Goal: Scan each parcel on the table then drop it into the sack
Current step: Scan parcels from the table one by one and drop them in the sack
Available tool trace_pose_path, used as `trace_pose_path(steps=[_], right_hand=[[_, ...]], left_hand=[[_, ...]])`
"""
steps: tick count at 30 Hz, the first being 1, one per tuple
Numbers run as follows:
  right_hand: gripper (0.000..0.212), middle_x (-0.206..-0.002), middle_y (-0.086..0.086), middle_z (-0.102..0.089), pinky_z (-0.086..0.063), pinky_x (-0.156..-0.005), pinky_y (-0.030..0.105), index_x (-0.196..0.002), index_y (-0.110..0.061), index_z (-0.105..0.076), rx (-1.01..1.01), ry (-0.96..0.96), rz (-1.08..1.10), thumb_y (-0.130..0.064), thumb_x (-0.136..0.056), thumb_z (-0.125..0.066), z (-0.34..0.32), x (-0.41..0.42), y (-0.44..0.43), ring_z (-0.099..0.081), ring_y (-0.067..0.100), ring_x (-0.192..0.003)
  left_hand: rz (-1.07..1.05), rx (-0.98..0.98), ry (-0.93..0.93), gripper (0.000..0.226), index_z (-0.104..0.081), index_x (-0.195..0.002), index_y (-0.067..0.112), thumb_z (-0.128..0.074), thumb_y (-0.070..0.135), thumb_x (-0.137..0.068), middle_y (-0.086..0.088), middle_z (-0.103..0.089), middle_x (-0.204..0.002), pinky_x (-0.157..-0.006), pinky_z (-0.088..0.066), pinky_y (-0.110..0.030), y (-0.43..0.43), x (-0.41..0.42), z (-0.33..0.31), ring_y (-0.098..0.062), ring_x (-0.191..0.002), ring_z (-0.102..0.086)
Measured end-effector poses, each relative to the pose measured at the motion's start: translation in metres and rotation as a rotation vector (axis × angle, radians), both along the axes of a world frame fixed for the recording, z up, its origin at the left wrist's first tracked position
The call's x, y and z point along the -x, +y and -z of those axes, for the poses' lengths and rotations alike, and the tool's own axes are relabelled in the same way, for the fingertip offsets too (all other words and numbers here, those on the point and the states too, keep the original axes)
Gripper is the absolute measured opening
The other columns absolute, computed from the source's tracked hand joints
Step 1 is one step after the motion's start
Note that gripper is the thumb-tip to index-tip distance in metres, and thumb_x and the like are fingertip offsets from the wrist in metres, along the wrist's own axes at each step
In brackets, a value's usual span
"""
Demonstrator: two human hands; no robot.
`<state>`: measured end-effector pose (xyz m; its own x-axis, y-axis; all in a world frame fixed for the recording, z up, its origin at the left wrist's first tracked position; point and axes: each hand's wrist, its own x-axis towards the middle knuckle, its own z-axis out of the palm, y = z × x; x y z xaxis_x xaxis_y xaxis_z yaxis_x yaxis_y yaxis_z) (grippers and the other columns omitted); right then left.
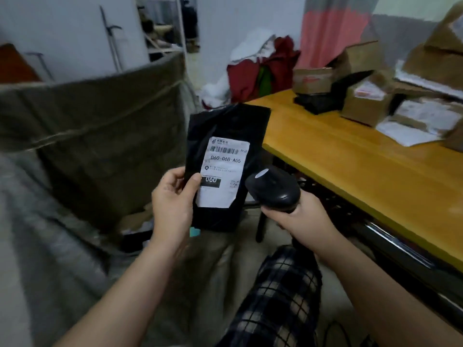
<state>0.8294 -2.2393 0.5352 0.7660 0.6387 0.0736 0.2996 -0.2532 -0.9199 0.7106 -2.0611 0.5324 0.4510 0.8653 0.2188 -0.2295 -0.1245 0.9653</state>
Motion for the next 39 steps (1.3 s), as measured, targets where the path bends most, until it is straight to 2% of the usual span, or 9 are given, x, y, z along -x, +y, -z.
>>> trace_pose_path(steps=[5,12,16,19,22,26,31,35,39], right_hand=[[0.032,-0.099,-0.005,-0.07,-0.052,-0.089,0.034,-0.1,-0.025,-0.064,0.133,-0.051,-0.149,-0.025,-0.073,-0.081,0.024,0.011,0.074,-0.064,0.012,-0.098],[0.031,-0.096,0.0,-0.067,-0.052,-0.086,0.038,-0.1,-0.019,-0.062,0.336,-0.163,-0.208,-0.028,-0.076,-0.079,0.055,0.01,0.129,-0.061,0.019,-0.098],[0.027,-0.082,-0.008,-0.062,-0.052,-0.083,0.036,-0.091,-0.025,-0.057,0.368,-0.172,-0.183,-0.031,-0.075,-0.079,0.068,0.004,0.128,-0.061,0.017,-0.09],[0.023,-0.076,-0.011,-0.061,-0.05,-0.076,0.033,-0.079,-0.032,-0.054,0.374,-0.148,-0.197,-0.031,-0.076,-0.077,0.077,-0.002,0.122,-0.061,0.016,-0.083],[0.026,-0.074,-0.012,-0.062,-0.049,-0.072,0.031,-0.077,-0.037,-0.053,0.382,-0.141,-0.213,-0.028,-0.078,-0.077,0.083,-0.007,0.114,-0.063,0.017,-0.08],[0.018,-0.079,-0.003,-0.066,-0.052,-0.077,0.036,-0.08,-0.027,-0.06,0.367,-0.158,-0.145,-0.03,-0.076,-0.078,0.085,-0.013,0.102,-0.064,0.019,-0.085],[0.023,-0.08,-0.012,-0.061,-0.042,-0.066,0.019,-0.087,-0.029,-0.059,0.277,-0.156,-0.015,-0.03,-0.076,-0.079,0.064,-0.019,0.068,-0.058,0.006,-0.079],[0.036,-0.093,-0.01,-0.061,-0.039,-0.08,0.019,-0.109,-0.023,-0.062,0.14,-0.171,0.191,-0.026,-0.078,-0.079,0.033,-0.027,0.012,-0.054,0.005,-0.094],[0.017,-0.069,-0.011,-0.062,-0.037,-0.052,0.01,-0.082,-0.024,-0.063,0.07,-0.179,0.437,-0.033,-0.078,-0.077,-0.004,-0.043,-0.068,-0.057,0.008,-0.069]], left_hand=[[-0.245,-0.035,0.128,0.014,-0.061,-0.09,0.025,-0.066,0.011,-0.089,0.007,-0.066,-0.088,-0.073,-0.046,-0.012,0.065,0.061,0.029,-0.001,-0.08,-0.061],[-0.254,-0.205,0.385,0.009,-0.06,-0.09,0.016,-0.065,0.009,-0.089,0.012,-0.059,-0.079,-0.069,-0.041,-0.008,0.133,0.044,0.064,-0.005,-0.077,-0.056],[-0.054,-0.304,0.826,0.005,-0.06,-0.093,0.011,-0.062,0.009,-0.089,-0.007,-0.065,-0.091,-0.068,-0.035,-0.024,0.147,0.026,0.098,-0.022,-0.086,-0.058],[0.202,-0.376,1.245,0.017,-0.065,-0.101,0.002,-0.061,0.008,-0.087,-0.019,-0.068,-0.1,-0.072,-0.043,-0.031,0.143,0.025,0.126,-0.034,-0.097,-0.063],[0.297,-0.437,1.421,0.023,-0.064,-0.11,0.006,-0.06,0.013,-0.089,-0.019,-0.066,-0.106,-0.079,-0.048,-0.038,0.135,0.031,0.136,-0.036,-0.1,-0.061],[0.192,-0.576,1.291,0.026,-0.063,-0.114,0.013,-0.059,0.026,-0.091,-0.015,-0.066,-0.107,-0.077,-0.047,-0.036,0.12,0.022,0.116,-0.035,-0.1,-0.06],[0.164,-0.744,0.975,0.025,-0.064,-0.113,0.013,-0.059,0.025,-0.091,-0.011,-0.065,-0.111,-0.086,-0.048,-0.039,0.084,-0.011,0.066,-0.03,-0.106,-0.057],[0.261,-0.926,0.775,0.024,-0.063,-0.113,0.017,-0.058,0.027,-0.091,-0.005,-0.065,-0.109,-0.09,-0.046,-0.038,0.033,-0.057,0.025,-0.026,-0.106,-0.056],[0.416,-1.041,0.605,0.027,-0.063,-0.117,0.017,-0.057,0.029,-0.093,-0.003,-0.065,-0.112,-0.091,-0.046,-0.038,-0.043,-0.116,-0.015,-0.024,-0.108,-0.056]])
